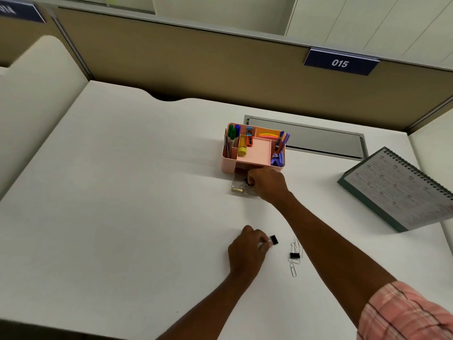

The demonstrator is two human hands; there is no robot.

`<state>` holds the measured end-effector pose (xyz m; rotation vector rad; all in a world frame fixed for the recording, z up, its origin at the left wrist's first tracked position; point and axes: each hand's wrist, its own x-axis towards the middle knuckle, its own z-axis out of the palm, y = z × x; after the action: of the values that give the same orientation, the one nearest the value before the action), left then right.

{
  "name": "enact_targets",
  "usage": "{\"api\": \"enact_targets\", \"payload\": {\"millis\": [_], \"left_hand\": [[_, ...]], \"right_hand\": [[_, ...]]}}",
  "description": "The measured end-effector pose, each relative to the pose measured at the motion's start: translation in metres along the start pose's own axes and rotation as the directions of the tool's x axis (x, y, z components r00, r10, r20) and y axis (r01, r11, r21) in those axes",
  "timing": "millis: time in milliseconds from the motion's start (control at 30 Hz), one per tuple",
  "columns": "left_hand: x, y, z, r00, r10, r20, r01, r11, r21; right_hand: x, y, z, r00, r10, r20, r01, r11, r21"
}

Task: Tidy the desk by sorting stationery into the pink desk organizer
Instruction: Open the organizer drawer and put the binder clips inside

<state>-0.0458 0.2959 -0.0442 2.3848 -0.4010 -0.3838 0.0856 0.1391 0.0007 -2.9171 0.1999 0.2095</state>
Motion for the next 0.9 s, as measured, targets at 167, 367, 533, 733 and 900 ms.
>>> {"api": "enact_targets", "payload": {"millis": [167,367,533,733,900], "left_hand": [[0.003,0.002,0.001,0.998,-0.062,0.018,0.062,0.998,-0.011],[0.008,0.007,0.002,0.989,-0.147,0.031,0.147,0.989,0.008],[0.011,0.008,0.005,0.984,-0.166,0.068,0.162,0.985,0.056],[0.013,0.009,0.004,0.981,-0.162,0.102,0.16,0.987,0.026],[0.012,0.008,0.004,0.985,-0.135,0.108,0.133,0.991,0.024]], "right_hand": [[-0.003,0.003,0.004,0.999,-0.006,-0.042,0.006,1.0,0.006],[-0.014,0.006,-0.005,0.998,-0.029,-0.064,0.035,0.995,0.095],[-0.048,0.017,-0.016,0.996,0.052,-0.078,-0.035,0.979,0.201],[-0.12,0.038,-0.016,0.974,0.206,-0.096,-0.162,0.924,0.347],[-0.172,0.041,0.012,0.963,0.269,0.038,-0.265,0.901,0.344]]}}
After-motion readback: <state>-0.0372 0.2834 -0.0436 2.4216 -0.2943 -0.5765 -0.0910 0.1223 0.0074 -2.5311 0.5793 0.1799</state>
